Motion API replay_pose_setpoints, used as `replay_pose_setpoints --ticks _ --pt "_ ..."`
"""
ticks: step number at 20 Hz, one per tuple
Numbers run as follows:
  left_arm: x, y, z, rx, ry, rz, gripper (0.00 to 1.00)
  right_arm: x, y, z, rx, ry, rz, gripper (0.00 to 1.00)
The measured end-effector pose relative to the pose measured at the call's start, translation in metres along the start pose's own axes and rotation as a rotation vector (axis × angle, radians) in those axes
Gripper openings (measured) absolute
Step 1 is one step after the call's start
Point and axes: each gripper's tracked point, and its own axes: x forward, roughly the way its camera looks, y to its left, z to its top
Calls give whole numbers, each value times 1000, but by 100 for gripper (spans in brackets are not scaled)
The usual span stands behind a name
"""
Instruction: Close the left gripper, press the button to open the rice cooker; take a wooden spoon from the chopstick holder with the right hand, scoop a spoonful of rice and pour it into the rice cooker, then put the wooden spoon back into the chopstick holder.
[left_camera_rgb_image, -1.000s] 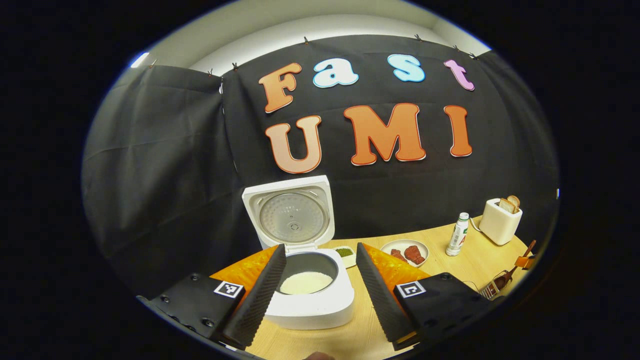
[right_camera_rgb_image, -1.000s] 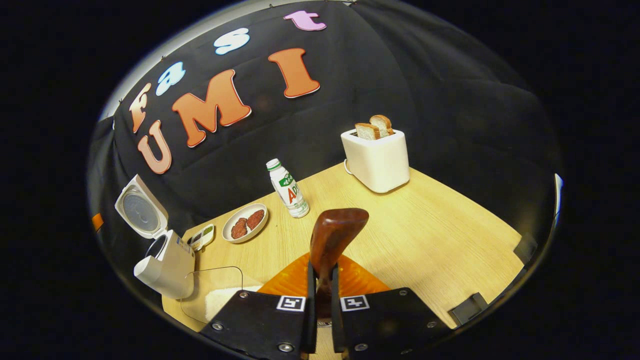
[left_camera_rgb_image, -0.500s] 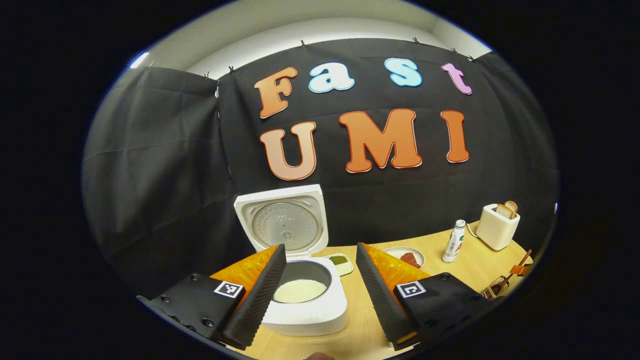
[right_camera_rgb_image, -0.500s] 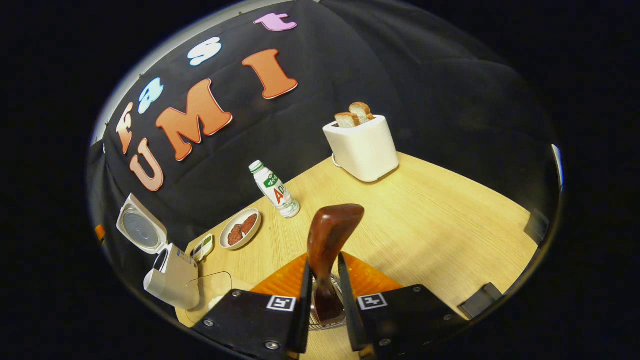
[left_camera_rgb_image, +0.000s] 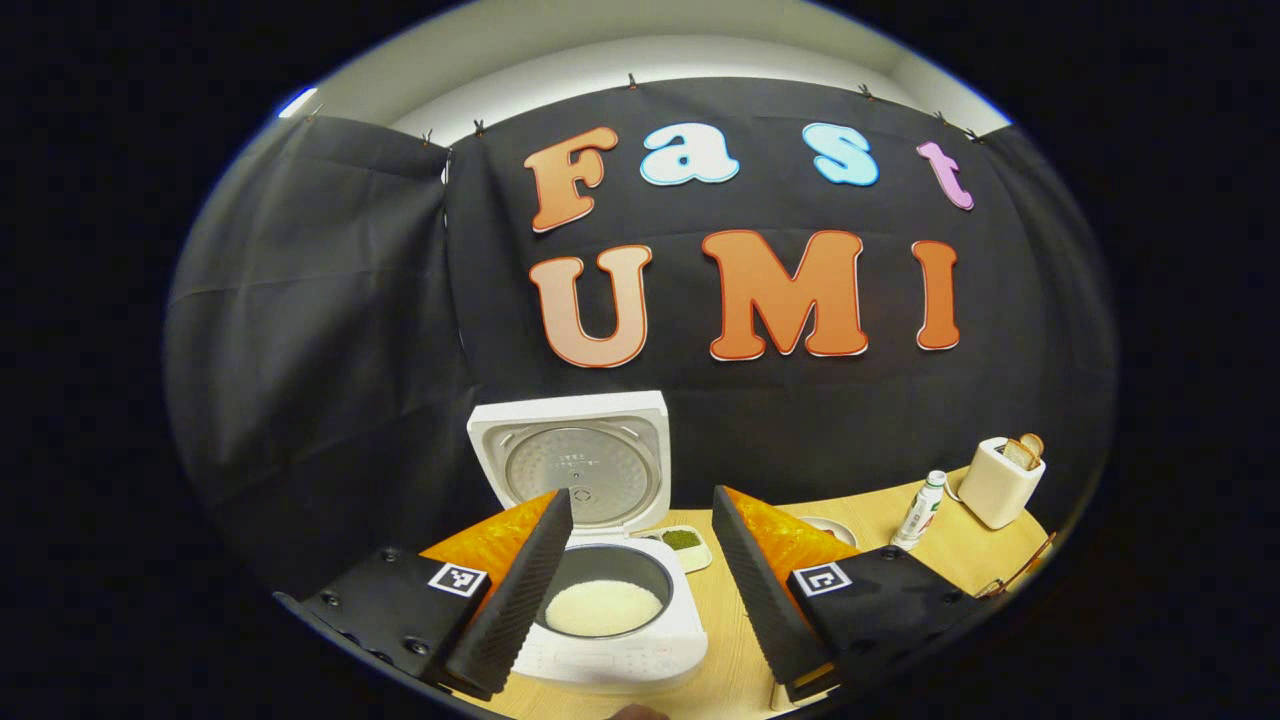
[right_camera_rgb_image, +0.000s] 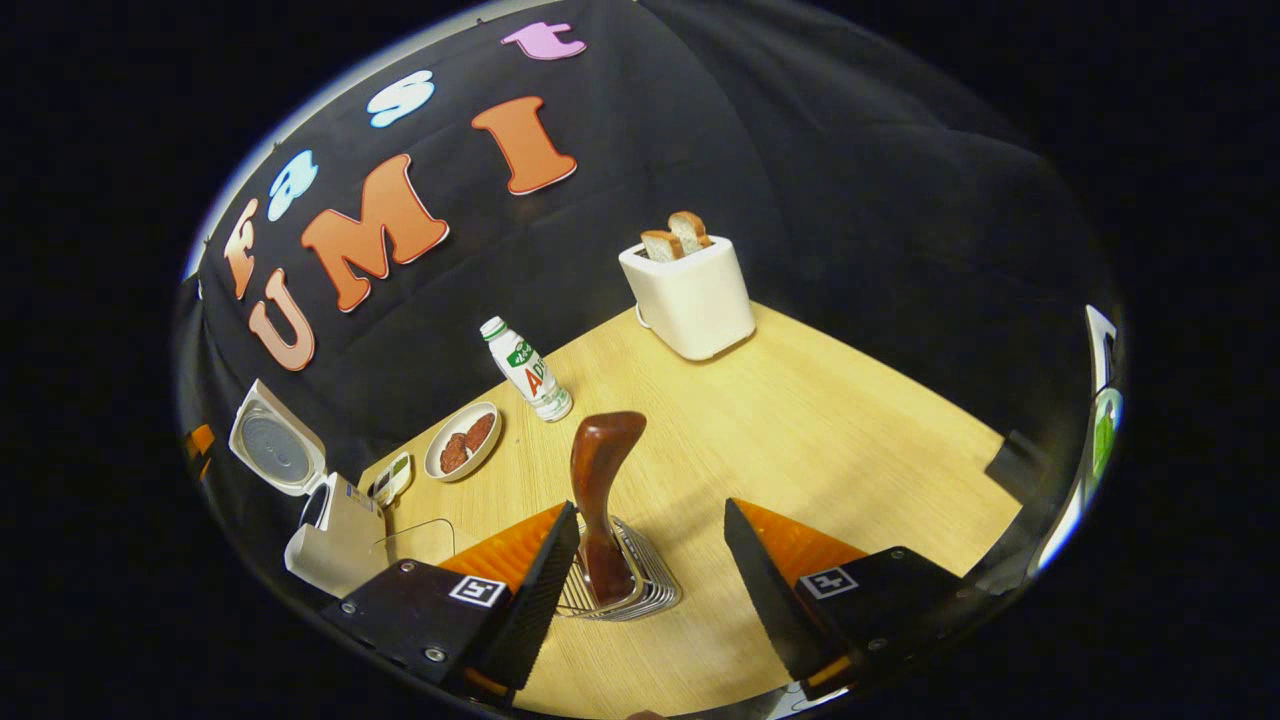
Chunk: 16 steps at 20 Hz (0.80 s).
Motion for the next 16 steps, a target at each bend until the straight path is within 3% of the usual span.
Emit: replay_pose_setpoints --ticks 6,16 --pt "72 38 36 -94 16 10 95 -47 0 65 -93 -147 -36 95" --pt "194 74 65 -98 -14 26 95 -96 -42 58 -114 -189 -208 95"
